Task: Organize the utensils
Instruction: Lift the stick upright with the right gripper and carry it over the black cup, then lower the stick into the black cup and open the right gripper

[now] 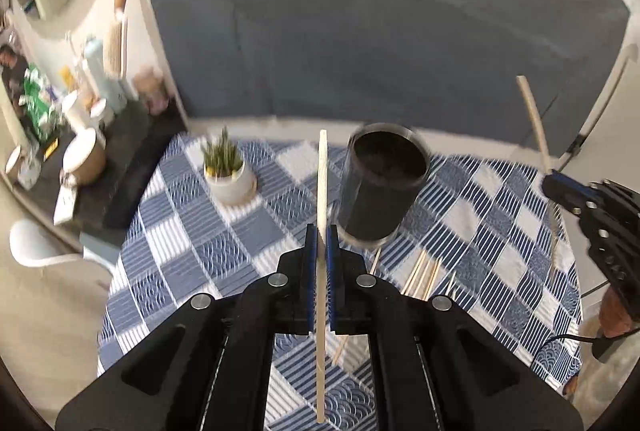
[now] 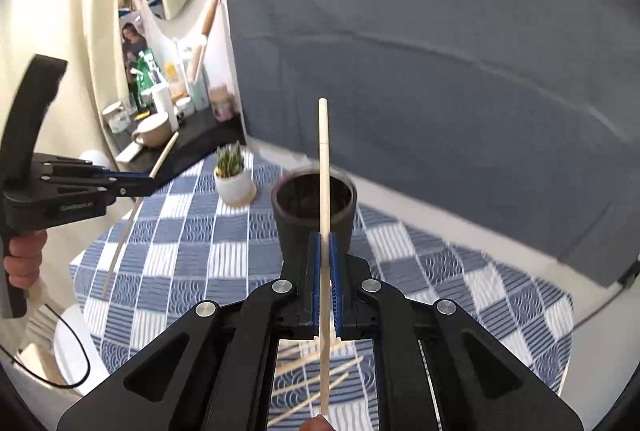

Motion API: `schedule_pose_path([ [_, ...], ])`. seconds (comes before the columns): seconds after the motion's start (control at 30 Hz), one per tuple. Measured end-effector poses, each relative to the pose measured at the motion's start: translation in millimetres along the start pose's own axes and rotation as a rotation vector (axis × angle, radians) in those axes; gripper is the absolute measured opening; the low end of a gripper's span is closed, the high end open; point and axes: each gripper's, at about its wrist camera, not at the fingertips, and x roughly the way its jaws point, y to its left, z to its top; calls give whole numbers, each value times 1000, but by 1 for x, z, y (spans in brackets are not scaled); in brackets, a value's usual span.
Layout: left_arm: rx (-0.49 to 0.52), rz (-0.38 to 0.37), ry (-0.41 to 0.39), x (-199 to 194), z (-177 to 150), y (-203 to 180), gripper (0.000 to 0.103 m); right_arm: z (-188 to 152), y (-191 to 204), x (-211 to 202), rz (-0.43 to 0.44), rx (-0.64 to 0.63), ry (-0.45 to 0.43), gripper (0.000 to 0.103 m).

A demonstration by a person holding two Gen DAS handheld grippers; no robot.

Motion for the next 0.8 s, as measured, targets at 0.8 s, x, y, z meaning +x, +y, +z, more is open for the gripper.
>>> schedule_pose_path([
  [0.8, -94, -305, -386, 53, 99, 7, 5, 89, -45, 70, 226, 119, -302, 5],
])
